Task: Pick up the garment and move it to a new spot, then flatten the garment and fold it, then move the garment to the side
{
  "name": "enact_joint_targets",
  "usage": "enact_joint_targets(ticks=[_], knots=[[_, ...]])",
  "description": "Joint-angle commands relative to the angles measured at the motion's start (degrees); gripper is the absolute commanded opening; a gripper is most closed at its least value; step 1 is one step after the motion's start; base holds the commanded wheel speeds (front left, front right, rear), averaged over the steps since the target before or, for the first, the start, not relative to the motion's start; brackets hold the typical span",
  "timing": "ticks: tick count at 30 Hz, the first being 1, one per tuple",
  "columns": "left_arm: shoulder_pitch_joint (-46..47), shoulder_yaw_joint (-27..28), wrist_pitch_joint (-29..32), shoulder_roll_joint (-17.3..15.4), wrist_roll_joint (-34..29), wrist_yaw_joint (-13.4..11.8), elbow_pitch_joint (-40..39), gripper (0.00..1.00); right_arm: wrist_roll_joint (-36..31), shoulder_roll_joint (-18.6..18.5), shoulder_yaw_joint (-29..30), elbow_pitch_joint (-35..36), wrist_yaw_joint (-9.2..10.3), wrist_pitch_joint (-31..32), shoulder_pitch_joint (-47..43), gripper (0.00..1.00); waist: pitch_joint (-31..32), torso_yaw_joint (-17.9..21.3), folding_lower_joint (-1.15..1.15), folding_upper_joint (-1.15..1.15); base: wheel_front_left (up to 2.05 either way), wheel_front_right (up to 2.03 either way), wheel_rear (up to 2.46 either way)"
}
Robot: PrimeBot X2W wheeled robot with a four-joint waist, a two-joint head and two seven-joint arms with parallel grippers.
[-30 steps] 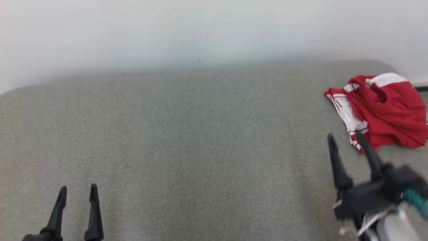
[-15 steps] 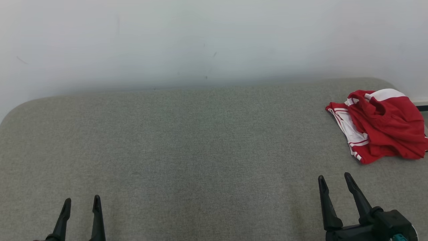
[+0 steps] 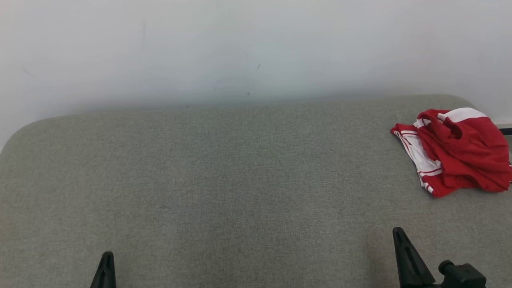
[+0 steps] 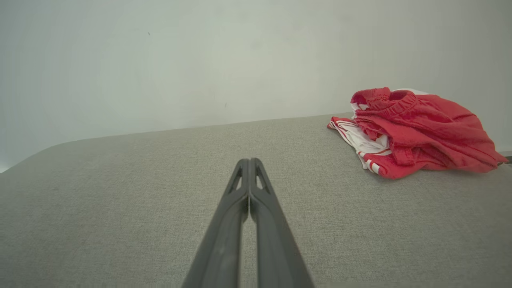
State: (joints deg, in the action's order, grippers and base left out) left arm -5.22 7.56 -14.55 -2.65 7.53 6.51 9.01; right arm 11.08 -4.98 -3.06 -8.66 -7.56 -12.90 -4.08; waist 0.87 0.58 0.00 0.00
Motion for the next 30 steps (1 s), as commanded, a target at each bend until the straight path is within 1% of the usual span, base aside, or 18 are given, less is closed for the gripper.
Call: enact_joint_targets(ticks=[1,3,17,30], knots=[[1.36,0.45,1.12,-0.25,3.85,0.05,-0.17,0.0,3.89,-0.1,0.24,0.72,0.0,0.63,0.96,0.0,-0.03,-0.02,0.0,0.0,0.0,0.0,0.0],[1.52,0.45,1.44,-0.25,5.03,0.06,-0.09,0.0,5.08,-0.13,0.31,0.63,0.01,0.85,1.11,0.0,-0.03,-0.02,0.0,0.0,0.0,0.0,0.0],[3.22,-0.15,4.87,-0.27,20.24,0.25,0.5,0.0,20.17,-0.34,1.29,-0.5,0.02,3.74,2.98,0.0,-0.15,-0.08,0.0,0.0,0.0,0.0,0.0],[4.81,-0.35,7.81,-0.29,32.12,0.42,1.25,0.0,31.95,-0.35,2.24,-1.32,0.03,6.15,4.39,0.0,-0.26,-0.14,0.0,0.0,0.0,0.0,0.0]])
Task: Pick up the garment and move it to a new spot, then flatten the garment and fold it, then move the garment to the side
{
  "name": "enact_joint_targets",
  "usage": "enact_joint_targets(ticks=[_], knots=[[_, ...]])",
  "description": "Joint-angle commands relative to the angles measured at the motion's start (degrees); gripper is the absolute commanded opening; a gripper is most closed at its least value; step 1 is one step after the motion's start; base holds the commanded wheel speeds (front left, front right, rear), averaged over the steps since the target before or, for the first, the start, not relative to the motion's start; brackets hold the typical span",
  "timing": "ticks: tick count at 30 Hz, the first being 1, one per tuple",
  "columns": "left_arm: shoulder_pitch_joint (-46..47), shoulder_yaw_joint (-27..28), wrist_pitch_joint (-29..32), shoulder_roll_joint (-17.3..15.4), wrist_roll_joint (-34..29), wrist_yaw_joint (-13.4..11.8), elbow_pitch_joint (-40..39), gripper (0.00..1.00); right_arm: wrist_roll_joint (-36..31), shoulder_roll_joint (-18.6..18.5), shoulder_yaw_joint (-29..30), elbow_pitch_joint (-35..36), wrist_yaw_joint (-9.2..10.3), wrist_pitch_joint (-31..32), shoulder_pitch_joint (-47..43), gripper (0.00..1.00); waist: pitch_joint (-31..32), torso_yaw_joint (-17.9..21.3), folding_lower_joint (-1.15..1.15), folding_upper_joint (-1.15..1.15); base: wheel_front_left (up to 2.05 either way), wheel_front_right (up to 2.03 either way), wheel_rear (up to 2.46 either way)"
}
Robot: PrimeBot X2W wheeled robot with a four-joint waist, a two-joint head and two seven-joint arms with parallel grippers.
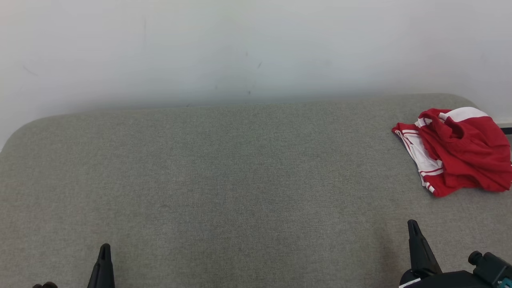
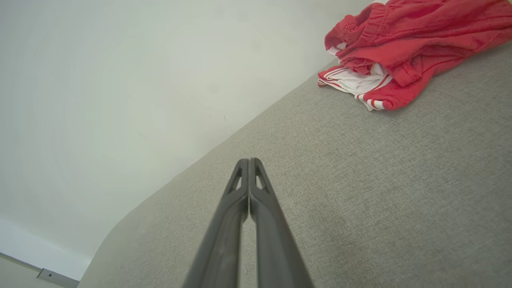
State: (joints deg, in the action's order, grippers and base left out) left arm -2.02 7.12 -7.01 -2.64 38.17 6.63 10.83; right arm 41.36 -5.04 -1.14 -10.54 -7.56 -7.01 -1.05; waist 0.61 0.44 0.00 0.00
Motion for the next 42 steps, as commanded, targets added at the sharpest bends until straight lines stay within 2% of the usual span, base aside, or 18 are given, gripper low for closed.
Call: enact_joint_targets(ticks=[1,17,42], knots=[[1.71,0.08,0.48,-0.3,2.34,0.32,-0.5,0.0,2.48,-0.29,0.39,0.5,0.04,0.44,1.47,0.0,-0.01,-0.01,0.0,0.0,0.0,0.0,0.0],[3.44,-0.08,3.62,-0.32,14.84,0.43,0.37,0.0,14.64,-0.11,1.59,-0.37,0.05,3.11,2.91,0.0,-0.15,-0.08,0.0,0.0,0.0,0.0,0.0],[5.48,-0.26,7.57,-0.34,30.17,0.65,1.5,0.0,29.48,0.31,3.31,-1.52,0.08,6.64,4.7,0.0,-0.35,-0.19,0.0,0.0,0.0,0.0,0.0]])
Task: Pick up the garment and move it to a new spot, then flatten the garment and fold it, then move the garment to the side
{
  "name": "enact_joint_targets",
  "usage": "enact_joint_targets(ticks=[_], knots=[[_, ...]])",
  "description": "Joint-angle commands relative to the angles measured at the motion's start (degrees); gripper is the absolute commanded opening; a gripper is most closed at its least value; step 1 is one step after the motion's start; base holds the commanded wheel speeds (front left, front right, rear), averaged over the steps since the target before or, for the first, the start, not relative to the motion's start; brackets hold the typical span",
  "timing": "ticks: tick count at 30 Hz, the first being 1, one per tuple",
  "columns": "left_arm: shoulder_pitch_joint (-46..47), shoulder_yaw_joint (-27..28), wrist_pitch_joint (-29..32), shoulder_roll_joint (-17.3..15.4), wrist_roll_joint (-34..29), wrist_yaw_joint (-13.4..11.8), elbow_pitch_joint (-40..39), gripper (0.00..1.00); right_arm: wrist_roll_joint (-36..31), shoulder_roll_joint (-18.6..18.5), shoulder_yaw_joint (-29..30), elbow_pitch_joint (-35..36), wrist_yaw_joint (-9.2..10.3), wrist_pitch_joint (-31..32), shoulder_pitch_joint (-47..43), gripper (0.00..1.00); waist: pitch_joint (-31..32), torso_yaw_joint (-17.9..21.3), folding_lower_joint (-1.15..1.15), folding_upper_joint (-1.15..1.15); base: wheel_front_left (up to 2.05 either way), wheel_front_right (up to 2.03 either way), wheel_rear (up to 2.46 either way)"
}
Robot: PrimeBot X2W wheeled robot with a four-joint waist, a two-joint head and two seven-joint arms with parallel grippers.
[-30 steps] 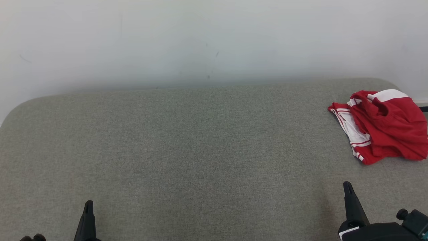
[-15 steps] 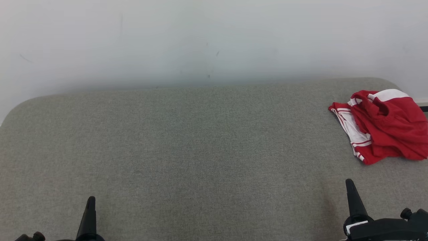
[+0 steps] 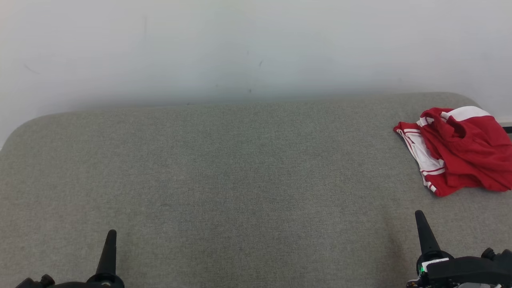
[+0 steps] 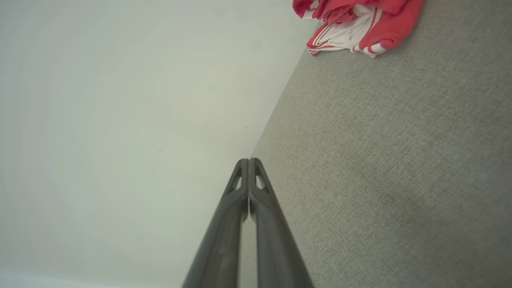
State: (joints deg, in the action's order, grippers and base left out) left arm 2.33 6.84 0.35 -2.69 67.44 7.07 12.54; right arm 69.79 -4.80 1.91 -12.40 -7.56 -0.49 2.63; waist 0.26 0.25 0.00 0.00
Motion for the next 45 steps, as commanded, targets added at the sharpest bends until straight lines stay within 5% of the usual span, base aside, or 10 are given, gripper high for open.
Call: enact_joint_targets(ticks=[1,45], knots=[[1.21,0.02,0.36,-0.29,1.51,0.22,-0.18,0.0,1.59,0.09,0.34,0.28,0.08,0.28,1.08,0.0,-0.01,-0.01,0.0,0.0,0.0,0.0,0.0],[3.97,-0.27,5.7,-0.3,22.56,0.48,1.39,0.0,21.33,0.93,3.09,-1.37,0.12,5.53,3.4,0.0,-0.38,-0.21,0.0,0.0,0.0,0.0,0.0]])
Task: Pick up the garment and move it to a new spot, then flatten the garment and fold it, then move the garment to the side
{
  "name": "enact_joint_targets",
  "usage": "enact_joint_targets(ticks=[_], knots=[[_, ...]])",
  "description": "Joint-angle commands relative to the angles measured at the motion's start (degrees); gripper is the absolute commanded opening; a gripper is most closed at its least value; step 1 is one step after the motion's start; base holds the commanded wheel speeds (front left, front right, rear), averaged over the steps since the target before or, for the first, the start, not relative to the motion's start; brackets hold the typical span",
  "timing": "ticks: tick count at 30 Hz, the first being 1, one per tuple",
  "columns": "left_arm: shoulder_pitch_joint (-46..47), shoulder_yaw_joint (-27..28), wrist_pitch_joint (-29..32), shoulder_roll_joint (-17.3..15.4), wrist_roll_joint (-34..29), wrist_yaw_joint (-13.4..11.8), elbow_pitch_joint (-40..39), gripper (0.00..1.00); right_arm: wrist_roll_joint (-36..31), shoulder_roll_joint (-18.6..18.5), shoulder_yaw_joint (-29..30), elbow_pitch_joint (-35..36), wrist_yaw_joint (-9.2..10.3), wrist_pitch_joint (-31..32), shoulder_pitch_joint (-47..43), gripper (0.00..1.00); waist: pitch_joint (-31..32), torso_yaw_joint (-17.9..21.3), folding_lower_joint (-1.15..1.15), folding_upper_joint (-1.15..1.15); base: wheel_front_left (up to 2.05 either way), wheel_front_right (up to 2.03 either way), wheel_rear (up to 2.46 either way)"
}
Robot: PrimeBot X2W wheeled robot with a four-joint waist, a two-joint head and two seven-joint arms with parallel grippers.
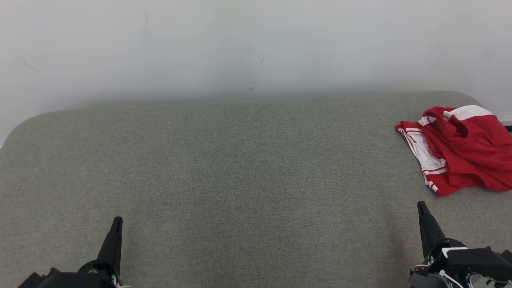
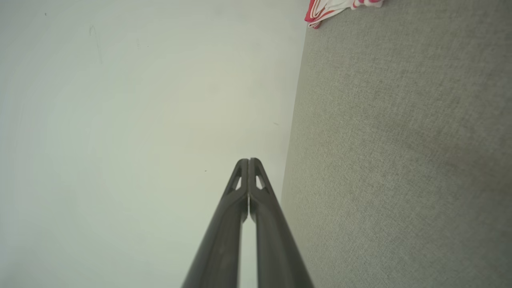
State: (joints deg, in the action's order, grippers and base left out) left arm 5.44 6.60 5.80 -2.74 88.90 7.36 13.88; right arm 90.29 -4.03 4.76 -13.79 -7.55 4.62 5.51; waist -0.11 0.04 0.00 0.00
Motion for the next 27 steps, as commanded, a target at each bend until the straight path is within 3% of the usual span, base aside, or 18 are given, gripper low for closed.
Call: enact_joint_targets(ticks=[1,27], knots=[[0.91,-0.03,0.38,-0.25,1.47,0.19,0.08,0.0,1.27,0.18,0.27,-0.01,0.11,0.47,0.53,0.0,-0.01,-0.01,0.0,0.0,0.0,0.0,0.0],[1.14,-0.06,0.96,-0.24,3.62,0.2,0.29,0.0,2.9,0.5,0.9,-0.23,0.12,1.27,0.84,0.0,-0.07,-0.04,0.0,0.0,0.0,0.0,0.0]])
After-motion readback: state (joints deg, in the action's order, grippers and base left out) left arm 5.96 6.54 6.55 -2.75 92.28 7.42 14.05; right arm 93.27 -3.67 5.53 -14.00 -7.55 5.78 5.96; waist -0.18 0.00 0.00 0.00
